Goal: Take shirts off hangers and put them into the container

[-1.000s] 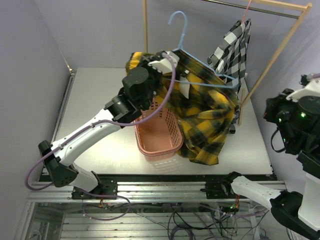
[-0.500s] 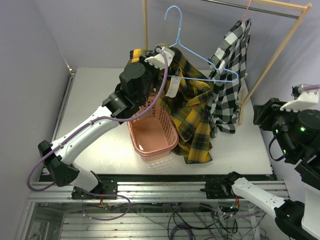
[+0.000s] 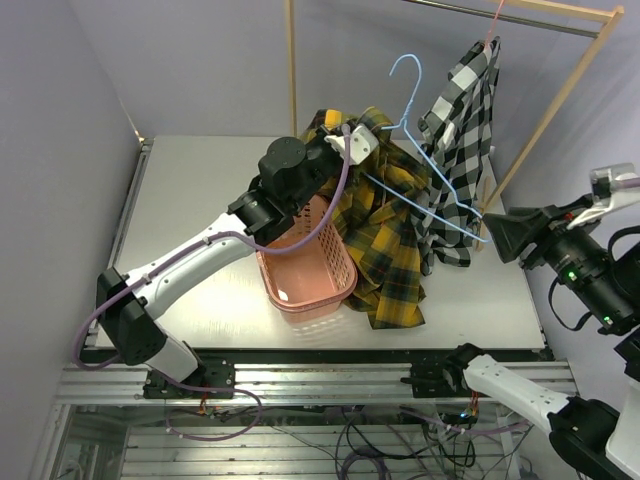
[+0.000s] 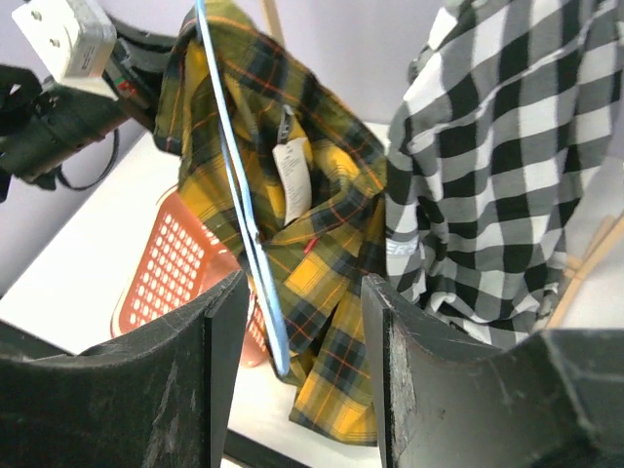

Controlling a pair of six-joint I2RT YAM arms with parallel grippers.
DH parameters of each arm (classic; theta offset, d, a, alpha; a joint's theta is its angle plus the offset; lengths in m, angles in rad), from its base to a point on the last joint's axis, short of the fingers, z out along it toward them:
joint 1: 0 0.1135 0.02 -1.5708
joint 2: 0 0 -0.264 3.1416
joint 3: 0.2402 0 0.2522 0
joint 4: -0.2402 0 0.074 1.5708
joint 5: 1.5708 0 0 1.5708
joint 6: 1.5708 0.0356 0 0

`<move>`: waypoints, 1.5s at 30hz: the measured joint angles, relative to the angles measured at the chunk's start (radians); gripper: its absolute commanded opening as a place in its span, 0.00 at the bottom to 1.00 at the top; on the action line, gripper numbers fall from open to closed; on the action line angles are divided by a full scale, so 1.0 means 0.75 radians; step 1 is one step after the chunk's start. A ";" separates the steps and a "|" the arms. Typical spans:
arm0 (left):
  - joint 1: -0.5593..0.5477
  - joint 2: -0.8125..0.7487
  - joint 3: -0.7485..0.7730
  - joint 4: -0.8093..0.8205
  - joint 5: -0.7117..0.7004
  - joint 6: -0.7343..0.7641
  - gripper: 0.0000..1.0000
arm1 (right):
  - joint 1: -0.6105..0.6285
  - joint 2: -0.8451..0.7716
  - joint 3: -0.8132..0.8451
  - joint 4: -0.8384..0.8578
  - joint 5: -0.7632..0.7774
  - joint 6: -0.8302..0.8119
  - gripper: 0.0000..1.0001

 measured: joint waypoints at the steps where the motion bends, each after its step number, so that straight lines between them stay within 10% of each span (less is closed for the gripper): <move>1: 0.000 0.002 -0.001 0.017 0.034 -0.009 0.07 | 0.000 0.009 -0.003 -0.001 -0.023 -0.003 0.50; 9: -0.002 0.035 0.000 0.097 0.158 -0.062 0.07 | 0.000 0.069 -0.051 -0.003 -0.165 -0.010 0.49; 14: -0.012 0.056 0.000 0.102 0.168 -0.074 0.07 | 0.000 0.073 -0.065 -0.004 -0.211 -0.018 0.00; 21: -0.019 0.097 0.016 0.124 0.156 -0.097 0.13 | 0.003 0.082 -0.067 -0.021 -0.231 -0.006 0.00; 27: -0.032 0.244 0.161 0.111 0.147 -0.181 0.62 | 0.002 0.103 -0.067 -0.040 -0.140 0.012 0.00; 33: -0.078 0.262 0.191 0.065 0.105 -0.224 0.70 | 0.002 0.143 -0.055 -0.105 -0.044 0.030 0.00; 45: -0.089 -0.322 -0.385 0.006 -0.297 -0.273 0.68 | 0.002 0.236 0.095 -0.221 -0.025 0.039 0.00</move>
